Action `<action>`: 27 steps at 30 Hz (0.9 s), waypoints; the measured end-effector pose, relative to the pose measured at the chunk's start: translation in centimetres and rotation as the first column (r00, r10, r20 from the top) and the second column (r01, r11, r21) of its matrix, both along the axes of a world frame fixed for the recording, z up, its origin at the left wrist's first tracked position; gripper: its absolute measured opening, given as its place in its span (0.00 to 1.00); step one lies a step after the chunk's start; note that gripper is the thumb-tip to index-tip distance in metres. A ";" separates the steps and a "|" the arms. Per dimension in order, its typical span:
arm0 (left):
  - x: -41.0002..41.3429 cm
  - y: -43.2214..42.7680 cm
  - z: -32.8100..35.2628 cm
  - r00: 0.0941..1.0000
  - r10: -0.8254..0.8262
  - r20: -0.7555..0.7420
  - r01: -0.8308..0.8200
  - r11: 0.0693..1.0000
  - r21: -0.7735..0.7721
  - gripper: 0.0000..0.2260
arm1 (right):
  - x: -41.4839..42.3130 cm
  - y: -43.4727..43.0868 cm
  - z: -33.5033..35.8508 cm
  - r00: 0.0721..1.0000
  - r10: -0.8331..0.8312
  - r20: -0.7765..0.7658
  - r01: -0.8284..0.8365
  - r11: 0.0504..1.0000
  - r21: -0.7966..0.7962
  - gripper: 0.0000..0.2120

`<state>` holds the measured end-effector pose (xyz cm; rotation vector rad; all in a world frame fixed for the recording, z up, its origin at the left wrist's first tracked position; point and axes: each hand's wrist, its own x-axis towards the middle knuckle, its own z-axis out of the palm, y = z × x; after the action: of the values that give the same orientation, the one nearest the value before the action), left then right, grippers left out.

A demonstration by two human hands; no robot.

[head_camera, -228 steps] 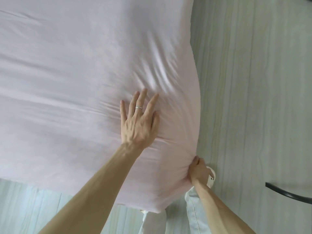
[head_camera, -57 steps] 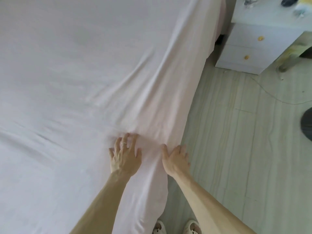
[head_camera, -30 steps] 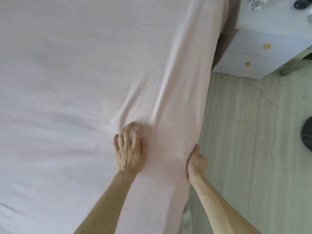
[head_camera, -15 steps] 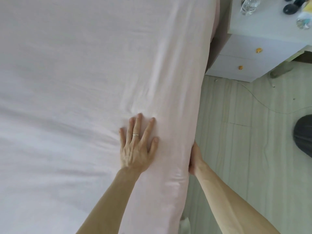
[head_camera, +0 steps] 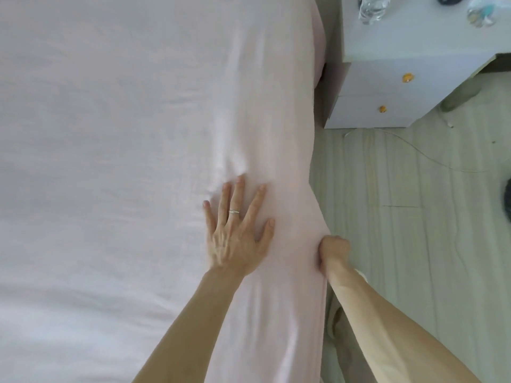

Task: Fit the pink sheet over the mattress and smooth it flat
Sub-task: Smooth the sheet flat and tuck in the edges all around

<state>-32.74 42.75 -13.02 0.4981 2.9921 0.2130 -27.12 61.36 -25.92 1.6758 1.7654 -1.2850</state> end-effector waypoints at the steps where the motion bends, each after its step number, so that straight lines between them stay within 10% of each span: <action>1: -1.2 0.8 0.0 1.000 0.012 -0.003 -0.012 1.000 -0.003 0.29 | -0.1 0.8 0.2 0.998 -0.055 -0.013 0.055 0.998 0.022 0.13; 5: -4.8 3.5 0.3 0.998 -0.001 0.057 0.003 0.999 -0.039 0.29 | 0.1 2.6 0.1 0.999 -0.036 -0.004 0.036 0.992 0.125 0.14; 10: -8.2 5.3 -0.2 0.996 0.021 0.083 -0.014 0.996 -0.085 0.29 | -2.8 2.3 -0.5 0.993 0.112 0.036 -0.106 0.985 -0.134 0.20; 13: -10.9 7.4 -0.3 0.994 0.053 0.094 -0.045 0.996 -0.078 0.30 | -7.5 3.1 -0.5 0.980 -0.183 -0.082 0.136 0.907 -0.399 0.29; 17: -16.6 10.9 -0.9 0.993 0.088 0.074 -0.084 0.995 -0.061 0.30 | -15.7 4.6 -0.7 0.953 -0.227 -0.202 0.045 0.762 -0.646 0.34; 23: -20.6 14.3 -2.5 0.989 0.147 -0.011 -0.147 0.985 -0.094 0.31 | -21.4 7.2 -2.7 0.980 0.083 -0.183 -0.105 0.987 -0.119 0.14; 27: -20.7 14.3 -2.8 0.989 0.149 -0.025 -0.151 0.981 -0.126 0.31 | -23.3 8.1 -3.5 0.982 -0.088 -0.165 0.034 0.953 -0.302 0.20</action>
<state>-53.48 57.10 -15.85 0.2632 3.0349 0.0290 -50.46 69.47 -29.44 1.4945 1.5257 -1.6810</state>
